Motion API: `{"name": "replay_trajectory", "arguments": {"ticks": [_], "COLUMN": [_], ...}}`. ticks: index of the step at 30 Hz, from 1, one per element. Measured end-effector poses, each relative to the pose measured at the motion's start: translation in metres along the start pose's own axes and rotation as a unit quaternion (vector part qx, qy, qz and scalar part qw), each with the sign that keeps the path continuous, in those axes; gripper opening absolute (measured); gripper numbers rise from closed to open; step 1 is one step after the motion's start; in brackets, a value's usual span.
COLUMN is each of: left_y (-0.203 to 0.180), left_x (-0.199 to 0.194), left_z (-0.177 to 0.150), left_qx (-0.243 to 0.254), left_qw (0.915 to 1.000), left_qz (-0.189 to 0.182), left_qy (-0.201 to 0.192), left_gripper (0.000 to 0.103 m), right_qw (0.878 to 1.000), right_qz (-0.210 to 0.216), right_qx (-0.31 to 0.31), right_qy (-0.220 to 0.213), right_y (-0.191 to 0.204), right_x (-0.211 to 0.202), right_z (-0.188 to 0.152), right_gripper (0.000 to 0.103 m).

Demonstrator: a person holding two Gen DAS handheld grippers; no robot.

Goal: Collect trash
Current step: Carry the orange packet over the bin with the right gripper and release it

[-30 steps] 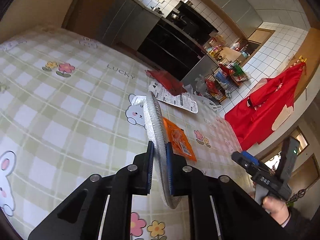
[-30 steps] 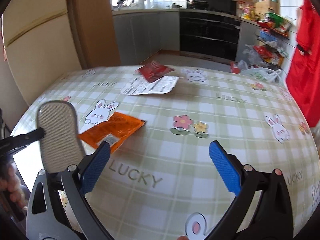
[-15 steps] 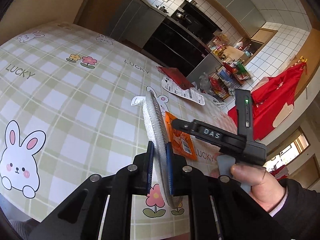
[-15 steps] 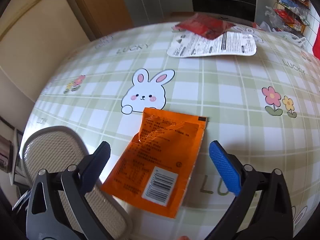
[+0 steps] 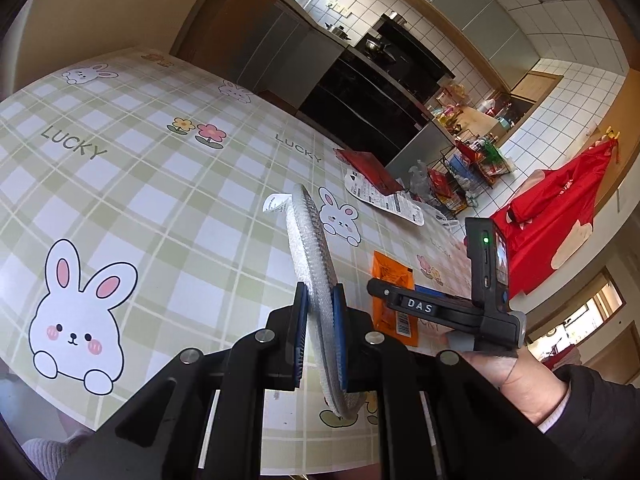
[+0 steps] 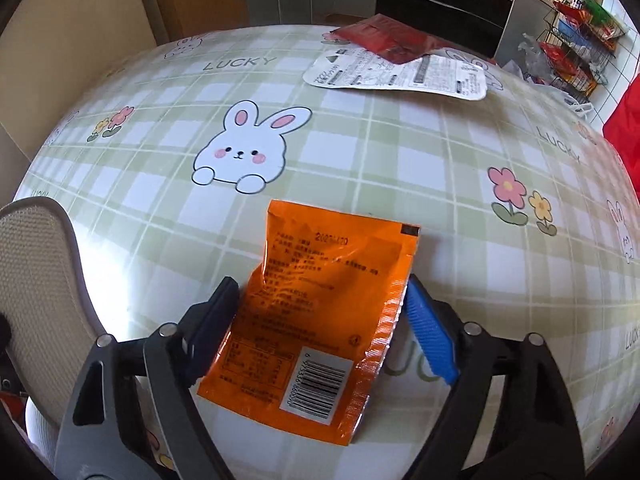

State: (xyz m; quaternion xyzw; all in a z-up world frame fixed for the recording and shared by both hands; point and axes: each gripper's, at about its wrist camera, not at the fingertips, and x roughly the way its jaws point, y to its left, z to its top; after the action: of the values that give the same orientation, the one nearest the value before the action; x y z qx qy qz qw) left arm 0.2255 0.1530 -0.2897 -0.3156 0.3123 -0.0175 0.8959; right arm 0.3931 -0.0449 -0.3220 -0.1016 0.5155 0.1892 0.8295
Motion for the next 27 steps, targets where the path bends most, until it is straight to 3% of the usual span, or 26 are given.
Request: {"name": "replay_trajectory", "arguments": {"ticks": [6,10,22,27], "left_y": [0.002,-0.003,-0.040,-0.060], "left_x": [-0.009,-0.013,-0.044,-0.068], "left_z": [0.001,-0.001,-0.004,-0.012], "left_qx": [0.001,0.008,0.052,0.070], "left_qw": [0.9999,0.9999,0.9984,0.9970], "left_qz": [0.008,0.003,-0.023,-0.031], "left_qy": [-0.008,-0.009,-0.006,-0.008], "left_gripper": [0.012,0.012,0.012,0.012], "right_qw": [1.000,0.999,0.984,0.977], "right_qz": [0.007,0.018,0.040,0.048], "right_qx": [-0.005,0.014,0.009,0.005], "right_qy": [-0.005,-0.036,-0.173,-0.208], "right_y": [-0.012,-0.023,-0.025,-0.018], "right_x": [-0.009,-0.025,-0.141,-0.187], "right_z": [-0.011,-0.022,-0.066,-0.091], "right_gripper": [0.070,0.068,0.068,0.068]}}
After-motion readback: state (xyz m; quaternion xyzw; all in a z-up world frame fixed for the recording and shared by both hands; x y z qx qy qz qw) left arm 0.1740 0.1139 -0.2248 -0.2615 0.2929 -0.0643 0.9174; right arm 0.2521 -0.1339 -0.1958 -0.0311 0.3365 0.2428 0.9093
